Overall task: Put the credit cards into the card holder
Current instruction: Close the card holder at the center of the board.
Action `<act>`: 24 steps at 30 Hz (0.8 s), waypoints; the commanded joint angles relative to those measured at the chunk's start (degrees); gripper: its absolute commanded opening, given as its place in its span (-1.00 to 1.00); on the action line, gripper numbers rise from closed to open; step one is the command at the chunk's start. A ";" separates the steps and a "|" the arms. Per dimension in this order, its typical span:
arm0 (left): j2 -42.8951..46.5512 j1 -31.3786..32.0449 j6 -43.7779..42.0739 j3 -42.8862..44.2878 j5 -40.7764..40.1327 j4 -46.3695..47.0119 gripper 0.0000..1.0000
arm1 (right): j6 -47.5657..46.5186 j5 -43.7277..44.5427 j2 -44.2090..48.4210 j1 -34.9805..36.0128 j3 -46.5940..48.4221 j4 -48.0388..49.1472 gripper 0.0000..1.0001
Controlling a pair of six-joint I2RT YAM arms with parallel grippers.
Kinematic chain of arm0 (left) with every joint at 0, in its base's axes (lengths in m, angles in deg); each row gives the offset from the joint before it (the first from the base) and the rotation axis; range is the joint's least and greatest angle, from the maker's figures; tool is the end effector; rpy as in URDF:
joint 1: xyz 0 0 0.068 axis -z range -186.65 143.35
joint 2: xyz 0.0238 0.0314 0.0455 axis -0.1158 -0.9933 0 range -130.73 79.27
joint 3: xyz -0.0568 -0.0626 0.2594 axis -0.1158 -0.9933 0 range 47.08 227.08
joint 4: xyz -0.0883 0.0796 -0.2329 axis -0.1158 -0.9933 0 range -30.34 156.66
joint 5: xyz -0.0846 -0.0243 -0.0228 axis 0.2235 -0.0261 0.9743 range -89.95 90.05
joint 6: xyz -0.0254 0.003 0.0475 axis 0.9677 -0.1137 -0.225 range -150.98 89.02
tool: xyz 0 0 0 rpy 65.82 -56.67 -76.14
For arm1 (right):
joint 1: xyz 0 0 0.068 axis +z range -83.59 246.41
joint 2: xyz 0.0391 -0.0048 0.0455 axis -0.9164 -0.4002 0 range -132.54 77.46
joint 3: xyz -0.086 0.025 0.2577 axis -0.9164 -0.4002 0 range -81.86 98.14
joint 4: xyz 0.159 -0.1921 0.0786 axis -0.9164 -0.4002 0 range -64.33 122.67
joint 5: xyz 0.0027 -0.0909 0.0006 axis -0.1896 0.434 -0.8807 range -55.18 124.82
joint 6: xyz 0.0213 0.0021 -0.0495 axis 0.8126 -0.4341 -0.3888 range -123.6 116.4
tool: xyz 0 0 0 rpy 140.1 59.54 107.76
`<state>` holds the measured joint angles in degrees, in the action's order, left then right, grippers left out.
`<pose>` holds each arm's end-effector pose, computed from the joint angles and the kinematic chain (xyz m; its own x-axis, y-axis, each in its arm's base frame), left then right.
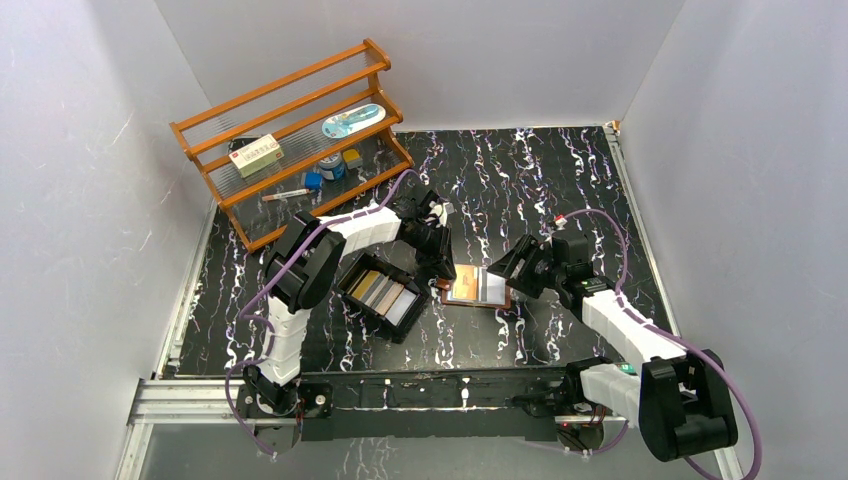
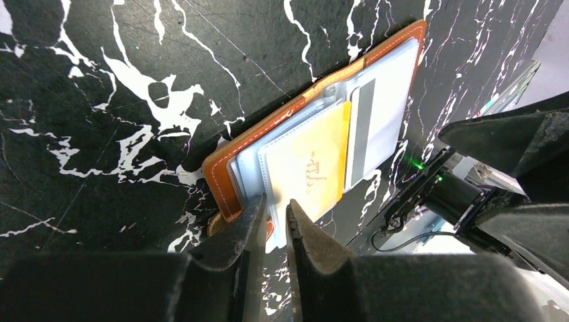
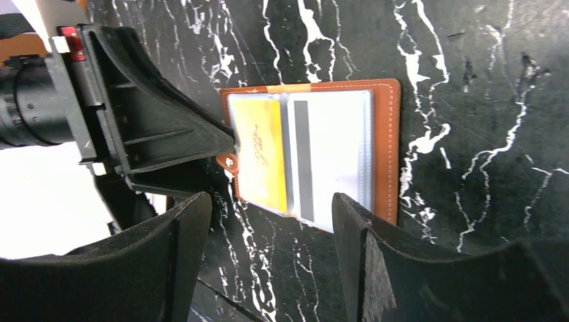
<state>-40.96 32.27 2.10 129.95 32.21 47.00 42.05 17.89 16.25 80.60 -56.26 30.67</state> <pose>0.3311 -0.2916 0.1532 -0.9601 0.1815 -0.2126 0.2785 0.6870 -0.6712 0.2036 0.0622 0.1850 -0.7413 0.5182 -0.4267 0.1028 0.7158 0.6907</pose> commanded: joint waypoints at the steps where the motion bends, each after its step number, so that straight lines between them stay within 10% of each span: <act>1: 0.90 0.46 0.19 -0.71 1.66 -0.38 -0.70 | 2.25 -3.65 1.28 -0.45 0.28 4.00 0.47; 24: 2.21 0.37 -4.08 3.44 -6.86 -8.90 -0.40 | -9.54 3.32 -5.89 -0.79 2.82 -2.90 0.47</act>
<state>-40.94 32.46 -0.93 132.33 25.33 40.64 34.23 21.36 11.77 80.23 -55.25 25.78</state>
